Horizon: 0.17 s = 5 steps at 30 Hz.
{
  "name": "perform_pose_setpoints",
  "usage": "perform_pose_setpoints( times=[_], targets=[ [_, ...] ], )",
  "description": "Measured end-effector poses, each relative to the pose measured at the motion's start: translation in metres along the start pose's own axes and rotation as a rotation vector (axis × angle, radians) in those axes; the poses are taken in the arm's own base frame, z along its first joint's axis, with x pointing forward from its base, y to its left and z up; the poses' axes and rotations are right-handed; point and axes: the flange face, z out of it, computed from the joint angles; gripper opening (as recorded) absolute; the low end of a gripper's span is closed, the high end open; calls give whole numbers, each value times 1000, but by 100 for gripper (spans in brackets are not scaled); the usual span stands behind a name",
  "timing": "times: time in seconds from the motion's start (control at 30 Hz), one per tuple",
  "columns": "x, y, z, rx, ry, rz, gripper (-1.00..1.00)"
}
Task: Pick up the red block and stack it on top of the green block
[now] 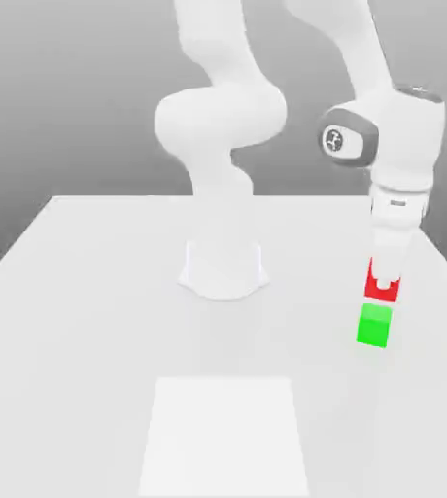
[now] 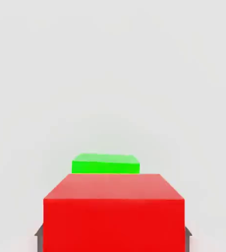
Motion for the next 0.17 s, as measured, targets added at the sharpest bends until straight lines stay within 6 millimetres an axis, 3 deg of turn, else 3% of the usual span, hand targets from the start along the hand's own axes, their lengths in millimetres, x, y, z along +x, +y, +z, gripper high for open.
perform_pose_setpoints(
  times=[0.1, 0.13, 0.17],
  targets=[
    [-2, 0, 22, 6, -2, 0, -100],
    [-3, -1, 27, 9, -3, -2, 100],
    [-3, 0, 27, 9, -3, -1, 100]
  ],
)
